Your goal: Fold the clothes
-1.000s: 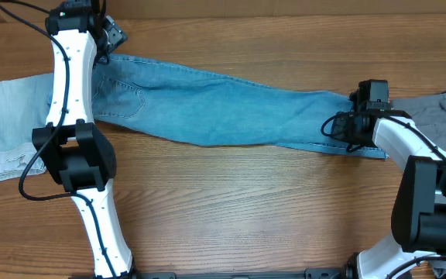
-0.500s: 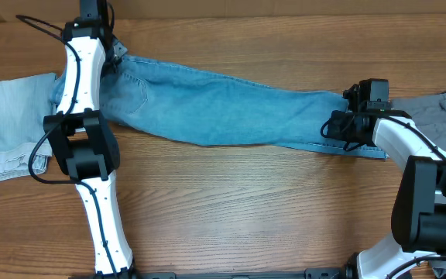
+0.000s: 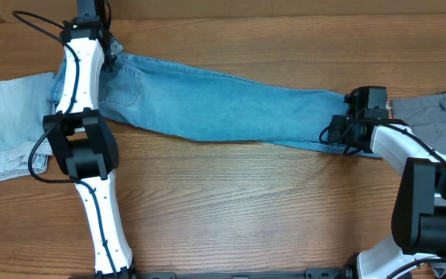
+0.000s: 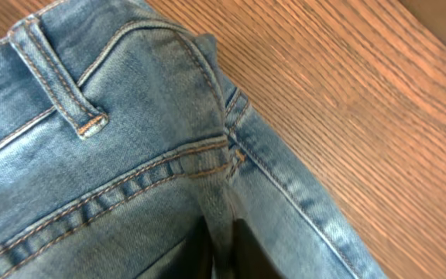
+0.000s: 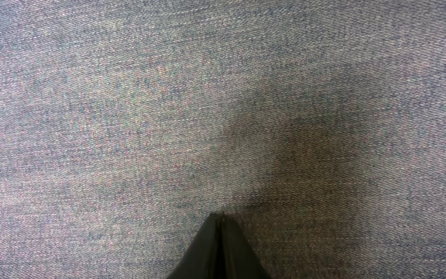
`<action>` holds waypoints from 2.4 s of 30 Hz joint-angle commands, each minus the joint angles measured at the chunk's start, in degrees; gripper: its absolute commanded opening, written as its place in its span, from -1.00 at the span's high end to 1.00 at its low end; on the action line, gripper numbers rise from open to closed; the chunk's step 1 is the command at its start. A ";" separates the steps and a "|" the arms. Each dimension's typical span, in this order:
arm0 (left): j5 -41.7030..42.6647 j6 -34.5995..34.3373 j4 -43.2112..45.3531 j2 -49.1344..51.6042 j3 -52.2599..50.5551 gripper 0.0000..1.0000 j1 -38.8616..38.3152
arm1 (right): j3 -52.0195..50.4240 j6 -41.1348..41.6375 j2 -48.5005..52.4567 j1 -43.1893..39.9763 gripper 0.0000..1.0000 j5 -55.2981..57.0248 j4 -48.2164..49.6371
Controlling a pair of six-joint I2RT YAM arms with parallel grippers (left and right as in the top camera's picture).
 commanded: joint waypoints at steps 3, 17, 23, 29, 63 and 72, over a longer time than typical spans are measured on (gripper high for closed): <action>-4.83 8.31 3.50 2.19 0.61 -0.43 1.31 | -1.64 -0.15 0.35 -0.35 0.92 4.42 -0.15; 5.20 7.13 -23.19 1.77 33.81 -0.38 0.48 | 1.14 2.82 0.28 -1.05 0.81 4.00 0.66; 7.13 6.80 -38.23 1.88 31.85 -0.53 -0.31 | 15.23 9.31 0.00 -4.09 0.49 0.11 -13.97; 7.08 9.77 -31.65 1.90 17.42 -0.72 -2.45 | 15.52 10.40 0.20 -17.25 -0.08 -6.43 -21.68; 6.84 11.72 -22.01 1.92 5.05 -0.93 -2.45 | -0.92 14.93 0.35 -19.30 0.07 -16.72 4.15; 6.58 11.69 -21.99 1.92 5.05 -0.99 -2.47 | -0.92 14.45 0.35 -19.32 0.44 -17.00 7.82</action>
